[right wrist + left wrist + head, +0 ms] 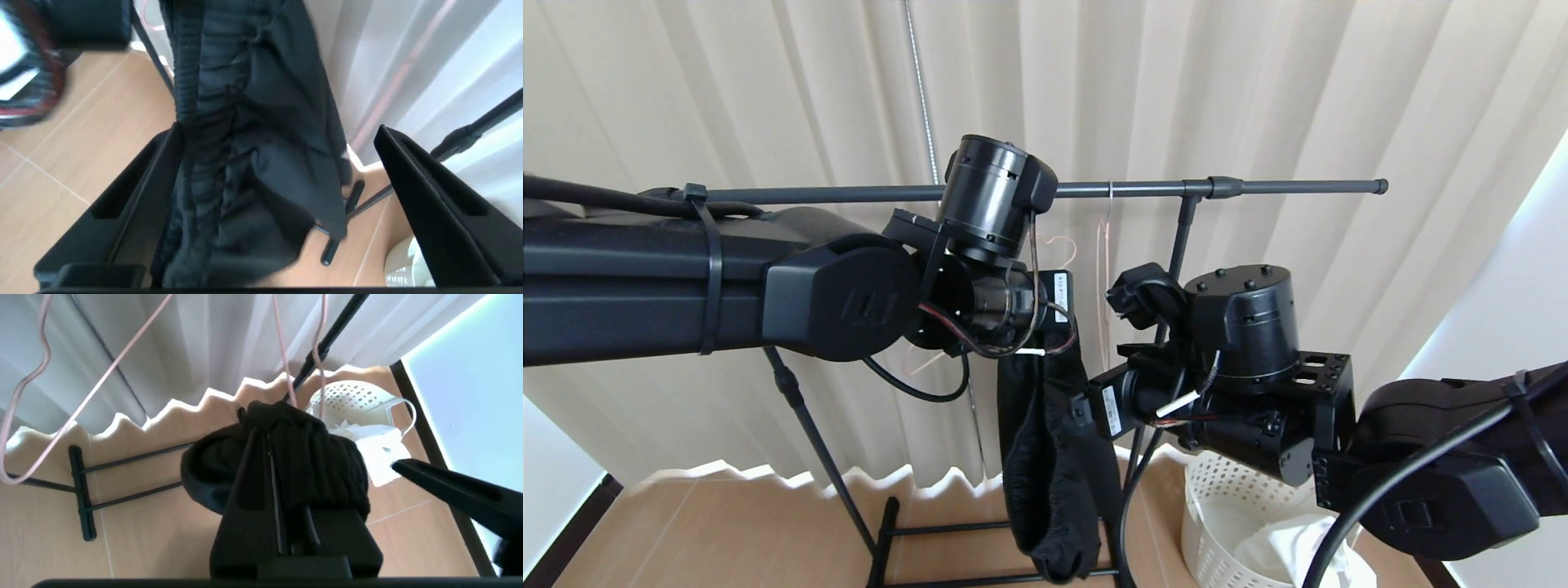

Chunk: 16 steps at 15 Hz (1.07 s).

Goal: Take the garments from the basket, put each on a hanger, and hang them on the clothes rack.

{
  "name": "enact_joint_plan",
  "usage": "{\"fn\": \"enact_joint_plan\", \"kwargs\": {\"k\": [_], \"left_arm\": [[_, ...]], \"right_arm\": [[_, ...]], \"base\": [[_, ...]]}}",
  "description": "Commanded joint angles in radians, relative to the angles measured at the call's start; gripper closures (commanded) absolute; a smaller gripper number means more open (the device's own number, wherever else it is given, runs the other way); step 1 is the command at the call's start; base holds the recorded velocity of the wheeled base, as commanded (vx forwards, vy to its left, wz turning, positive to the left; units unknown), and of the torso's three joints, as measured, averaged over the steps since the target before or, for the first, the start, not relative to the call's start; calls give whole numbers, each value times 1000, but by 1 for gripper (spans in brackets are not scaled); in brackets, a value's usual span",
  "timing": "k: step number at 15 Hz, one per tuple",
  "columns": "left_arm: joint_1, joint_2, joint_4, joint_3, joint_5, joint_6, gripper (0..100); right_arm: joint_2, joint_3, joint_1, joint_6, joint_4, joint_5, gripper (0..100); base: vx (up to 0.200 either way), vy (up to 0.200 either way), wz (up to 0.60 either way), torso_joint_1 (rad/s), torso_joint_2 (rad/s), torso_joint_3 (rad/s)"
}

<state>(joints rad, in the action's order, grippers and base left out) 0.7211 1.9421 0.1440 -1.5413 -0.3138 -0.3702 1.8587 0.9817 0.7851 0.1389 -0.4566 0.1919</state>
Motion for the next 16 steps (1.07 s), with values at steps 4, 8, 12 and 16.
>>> {"fn": "enact_joint_plan", "kwargs": {"k": [4, 8, 12, 16], "left_arm": [[-3, 9, 0, 1, -33, 1, 100], [3, 15, 0, 1, -50, 1, 100], [3, 11, 0, 0, -51, 1, 100], [1, 8, 0, -2, -51, 2, 100]], "right_arm": [[13, -21, 23, 2, -53, 23, 0], [-9, -15, 52, 1, -57, 24, 0], [97, 12, -12, 7, -73, 75, 0], [114, -34, -56, -1, -106, 77, 0]], "base": [[0, 0, 0, 0, 0, 0], [0, 0, 0, 0, 0, 0], [0, 0, 0, 0, 0, 0], [0, 0, 0, 0, 0, 0]]}}
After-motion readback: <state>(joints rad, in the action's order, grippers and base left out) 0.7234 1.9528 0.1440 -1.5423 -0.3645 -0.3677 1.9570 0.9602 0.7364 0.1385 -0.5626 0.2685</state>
